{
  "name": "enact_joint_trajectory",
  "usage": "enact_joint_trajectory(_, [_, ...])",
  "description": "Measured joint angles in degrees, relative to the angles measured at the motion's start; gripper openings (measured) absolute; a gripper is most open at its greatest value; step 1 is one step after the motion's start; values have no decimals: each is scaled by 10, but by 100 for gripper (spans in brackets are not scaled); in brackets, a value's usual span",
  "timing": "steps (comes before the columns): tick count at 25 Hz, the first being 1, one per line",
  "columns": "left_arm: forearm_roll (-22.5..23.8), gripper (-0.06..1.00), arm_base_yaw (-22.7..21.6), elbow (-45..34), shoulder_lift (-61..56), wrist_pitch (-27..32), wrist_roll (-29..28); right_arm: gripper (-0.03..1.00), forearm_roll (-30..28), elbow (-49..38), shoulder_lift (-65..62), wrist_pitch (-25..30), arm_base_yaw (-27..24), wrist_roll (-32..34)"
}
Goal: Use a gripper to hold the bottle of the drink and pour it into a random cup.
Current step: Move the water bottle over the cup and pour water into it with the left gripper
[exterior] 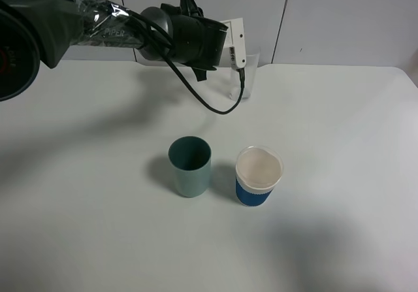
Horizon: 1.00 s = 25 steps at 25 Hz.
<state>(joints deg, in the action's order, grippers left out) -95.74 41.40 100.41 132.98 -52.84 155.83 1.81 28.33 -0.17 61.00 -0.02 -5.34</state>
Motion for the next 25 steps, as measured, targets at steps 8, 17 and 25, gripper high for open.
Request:
enact_joint_trajectory(8, [29,55,-4,0,0,-8,0,74,-1,0,0,0,0,0])
enact_joint_trajectory(17, [52,55,-10,0,0,-8,6,74,-1,0,0,0,0,0])
enact_joint_trajectory(25, [61,55,-10,0,0,-8,23,74,-1,0,0,0,0,0])
